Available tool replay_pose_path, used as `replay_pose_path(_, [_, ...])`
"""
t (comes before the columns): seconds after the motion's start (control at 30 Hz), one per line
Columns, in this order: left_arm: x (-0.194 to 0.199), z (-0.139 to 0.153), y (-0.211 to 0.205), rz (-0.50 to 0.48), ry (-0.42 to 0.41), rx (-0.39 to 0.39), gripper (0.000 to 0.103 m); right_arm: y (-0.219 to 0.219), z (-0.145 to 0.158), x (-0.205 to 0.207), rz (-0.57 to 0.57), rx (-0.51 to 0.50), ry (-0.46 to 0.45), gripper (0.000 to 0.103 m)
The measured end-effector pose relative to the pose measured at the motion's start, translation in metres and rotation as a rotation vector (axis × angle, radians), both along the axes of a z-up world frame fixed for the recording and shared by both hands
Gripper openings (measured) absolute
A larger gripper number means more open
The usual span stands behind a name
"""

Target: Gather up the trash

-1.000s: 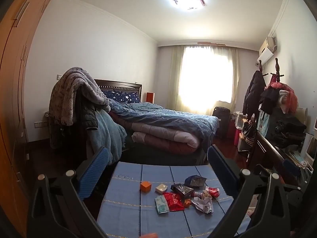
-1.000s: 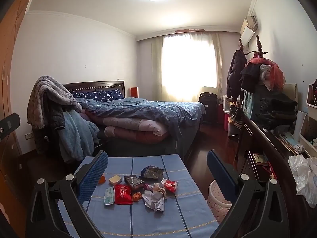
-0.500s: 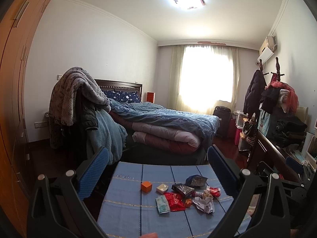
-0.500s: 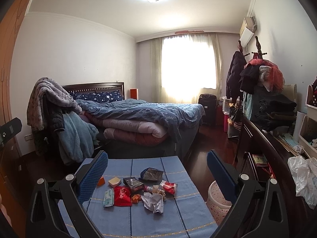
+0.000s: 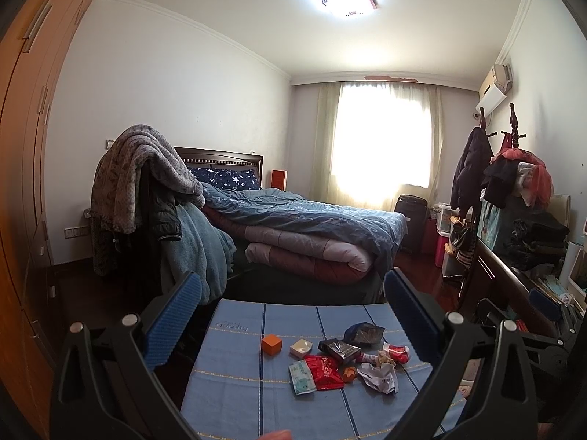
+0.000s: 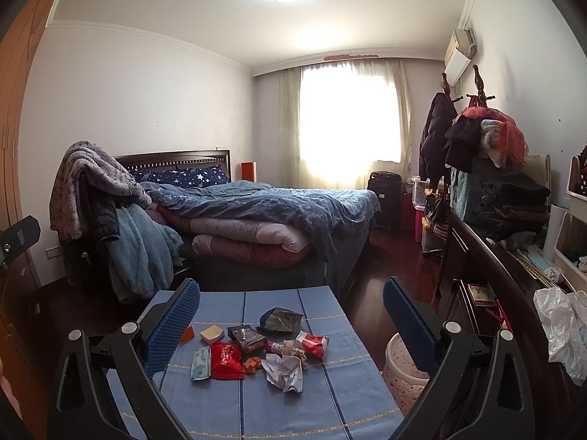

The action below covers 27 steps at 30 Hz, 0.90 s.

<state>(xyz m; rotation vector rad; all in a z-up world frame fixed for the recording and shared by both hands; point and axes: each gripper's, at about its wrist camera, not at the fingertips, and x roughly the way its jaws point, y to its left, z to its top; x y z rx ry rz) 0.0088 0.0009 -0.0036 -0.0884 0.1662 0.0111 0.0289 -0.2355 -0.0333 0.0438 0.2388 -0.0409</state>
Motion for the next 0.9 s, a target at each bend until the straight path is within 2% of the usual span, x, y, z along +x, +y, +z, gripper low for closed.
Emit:
replay_pose_path(0.6, [0.002, -0.002, -0.002, -0.001, 0.007, 0.008, 0.100, 0.000, -0.005, 0.001, -0.001, 0.001, 0.005, 0.099])
replay_pose_path(0.9, [0.016, -0.006, -0.009, -0.007, 0.028, 0.022, 0.100, -0.006, -0.024, 0.015, 0.000, 0.011, 0.036, 0.099])
